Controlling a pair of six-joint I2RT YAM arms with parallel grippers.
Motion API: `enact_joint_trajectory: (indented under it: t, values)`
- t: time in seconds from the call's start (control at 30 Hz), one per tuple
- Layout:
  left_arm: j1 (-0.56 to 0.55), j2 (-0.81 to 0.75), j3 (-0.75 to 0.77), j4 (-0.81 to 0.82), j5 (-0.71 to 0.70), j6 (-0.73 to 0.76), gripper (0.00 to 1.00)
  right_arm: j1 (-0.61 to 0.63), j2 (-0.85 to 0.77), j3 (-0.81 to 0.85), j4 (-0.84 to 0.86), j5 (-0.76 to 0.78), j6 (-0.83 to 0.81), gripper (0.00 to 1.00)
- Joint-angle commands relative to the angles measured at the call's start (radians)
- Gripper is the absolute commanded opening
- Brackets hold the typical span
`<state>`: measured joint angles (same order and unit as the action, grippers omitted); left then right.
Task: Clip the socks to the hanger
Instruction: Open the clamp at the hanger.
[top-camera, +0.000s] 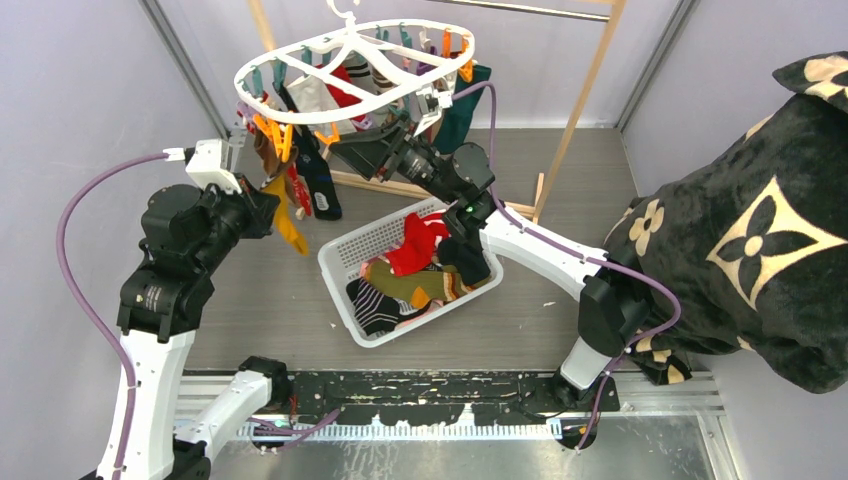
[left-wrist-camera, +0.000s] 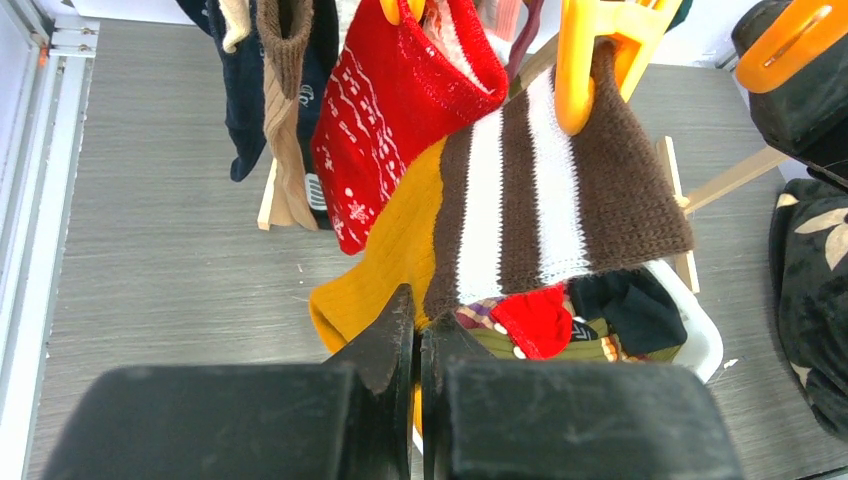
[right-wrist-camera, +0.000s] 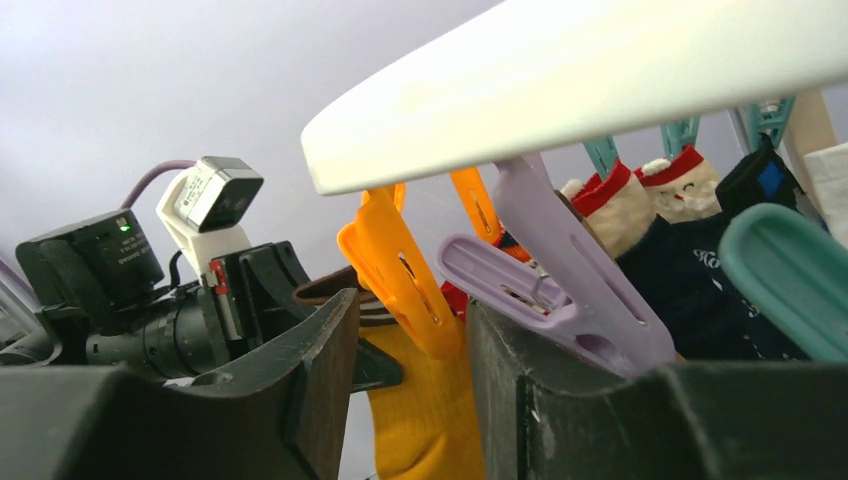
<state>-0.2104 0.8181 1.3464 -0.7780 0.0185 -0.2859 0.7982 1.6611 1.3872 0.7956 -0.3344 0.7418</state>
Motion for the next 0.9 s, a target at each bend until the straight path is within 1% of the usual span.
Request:
enact_joint_trajectory:
  t: [0.0,0.1,0.3,0.33,0.37,0.43,0.47,0.57,0.63,0.87]
  values:
    - [-0.003,-0.009,0.042,0.028,-0.011,-0.005,0.0,-0.003,-0.034,0.006,0.099,-0.014,0.028,0.48]
    - [-0.003,-0.01,0.04,0.028,-0.011,-0.007,0.0,-0.002,-0.024,0.02,0.096,-0.02,0.039,0.46]
    - [-0.003,-0.012,0.044,0.026,-0.011,-0.004,0.0,-0.003,-0.005,0.037,0.098,-0.024,0.068,0.36]
    - [-0.003,-0.013,0.044,0.026,-0.011,-0.004,0.0,-0.003,-0.002,0.036,0.105,-0.026,0.076,0.36]
    - [-0.004,-0.012,0.045,0.027,-0.011,-0.004,0.0,-0.002,0.004,0.035,0.116,-0.028,0.083,0.38]
    - [-0.003,-0.013,0.045,0.025,-0.011,-0.006,0.0,-0.001,0.012,0.032,0.134,-0.028,0.093,0.53]
    - [-0.003,-0.011,0.046,0.025,-0.011,-0.008,0.0,-0.002,0.016,0.033,0.129,-0.023,0.088,0.56]
    - [-0.003,-0.012,0.052,0.022,-0.011,-0.011,0.0,-0.002,0.018,0.032,0.113,-0.005,0.064,0.56]
    - [-0.003,-0.015,0.055,0.021,-0.011,-0.01,0.0,-0.002,0.022,0.04,0.113,-0.007,0.058,0.54]
    - [-0.003,-0.014,0.062,0.017,-0.011,-0.008,0.0,-0.002,0.003,0.025,0.132,0.005,0.058,0.31]
